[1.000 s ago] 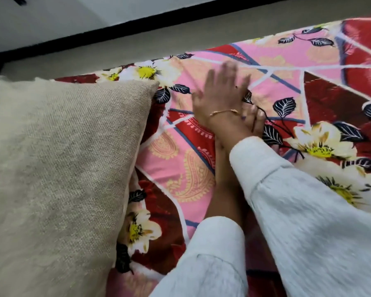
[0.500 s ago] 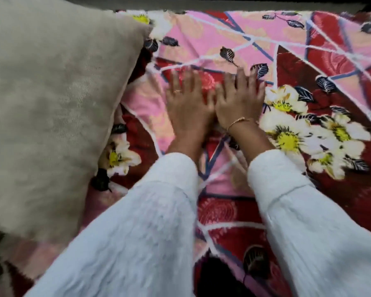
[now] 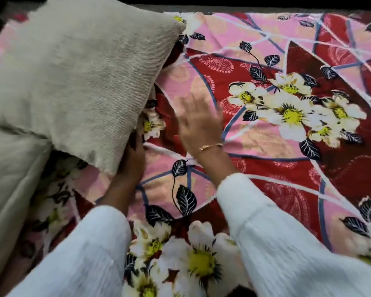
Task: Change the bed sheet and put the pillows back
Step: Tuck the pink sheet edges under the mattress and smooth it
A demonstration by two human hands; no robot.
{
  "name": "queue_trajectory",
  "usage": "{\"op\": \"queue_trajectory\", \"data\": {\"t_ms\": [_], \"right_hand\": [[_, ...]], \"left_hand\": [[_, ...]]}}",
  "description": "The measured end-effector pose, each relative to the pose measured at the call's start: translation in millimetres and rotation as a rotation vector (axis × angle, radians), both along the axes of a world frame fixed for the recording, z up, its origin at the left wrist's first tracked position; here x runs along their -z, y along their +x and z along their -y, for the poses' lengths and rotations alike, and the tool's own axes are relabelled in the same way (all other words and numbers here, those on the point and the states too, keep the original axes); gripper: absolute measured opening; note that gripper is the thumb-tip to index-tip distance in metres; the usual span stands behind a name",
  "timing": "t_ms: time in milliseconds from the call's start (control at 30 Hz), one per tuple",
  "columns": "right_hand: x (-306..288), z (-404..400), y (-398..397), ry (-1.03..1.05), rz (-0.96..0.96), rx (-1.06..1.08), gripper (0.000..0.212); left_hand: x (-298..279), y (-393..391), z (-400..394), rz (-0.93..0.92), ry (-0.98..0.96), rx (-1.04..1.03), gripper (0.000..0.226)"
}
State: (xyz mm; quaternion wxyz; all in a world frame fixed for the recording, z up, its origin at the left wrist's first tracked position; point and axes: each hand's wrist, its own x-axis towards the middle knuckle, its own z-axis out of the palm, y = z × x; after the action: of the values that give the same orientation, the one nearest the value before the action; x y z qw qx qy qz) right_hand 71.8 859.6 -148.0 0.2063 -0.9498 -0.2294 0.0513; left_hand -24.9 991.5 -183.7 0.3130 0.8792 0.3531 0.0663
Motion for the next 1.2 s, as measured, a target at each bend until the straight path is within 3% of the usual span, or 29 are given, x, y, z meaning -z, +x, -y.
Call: {"op": "queue_trajectory", "data": {"t_ms": [67,167,333,400,467,533,600,700,800,867,1033,1200], "right_hand": [[8.3,35.0,-11.4,-0.091,-0.047,0.25,0.05],[26.3,42.0,-60.3,-0.25,0.04,0.093,0.06],[20.5,-1.4,-173.5,-0.148,0.083,-0.345,0.06],[16.4,-1.7,-194.1,-0.049,0.071,-0.386,0.056],[10.4,10.3,-186.4,0.139,0.133,-0.225,0.047],[8.4,31.8,-166.0,0.175,0.181,0.138,0.043],[12.2,52.6,-155.0,0.003,0.164,0.457,0.047],[23.8,63.9,-183.1,-0.171,0.053,0.65,0.057],[27.1,73.9,-235.0,-0.224,0.005,0.893,0.066],[25.5,81.3,-262.7,-0.245,0.007,0.949,0.066],[20.5,105.9,-266.3,-0.101,0.166,1.034,0.051],[18.7,137.2,-290.1,-0.092,0.146,1.026,0.047]], "left_hand": [[-12.1,-30.0,16.5,0.055,0.174,0.19,0.065],[-10.4,-70.8,14.5,-0.025,0.441,0.679,0.066],[-10.8,-129.0,4.4,-0.093,0.506,0.48,0.057],[-14.9,-141.4,2.2,-0.122,0.507,0.443,0.058],[-28.3,-137.9,7.7,-0.146,0.49,0.384,0.055],[-43.5,-121.9,19.1,-0.102,0.471,0.381,0.046],[-50.5,-100.8,32.2,-0.002,0.498,0.545,0.041],[-43.0,-63.0,56.5,0.083,0.559,0.894,0.045],[-26.0,-38.8,80.9,0.024,0.523,1.108,0.06],[-16.9,-41.2,94.7,0.002,0.555,1.226,0.065],[-8.4,-87.3,146.1,0.23,0.547,1.819,0.06],[-11.3,-121.0,171.9,0.238,0.527,1.927,0.062]]}}
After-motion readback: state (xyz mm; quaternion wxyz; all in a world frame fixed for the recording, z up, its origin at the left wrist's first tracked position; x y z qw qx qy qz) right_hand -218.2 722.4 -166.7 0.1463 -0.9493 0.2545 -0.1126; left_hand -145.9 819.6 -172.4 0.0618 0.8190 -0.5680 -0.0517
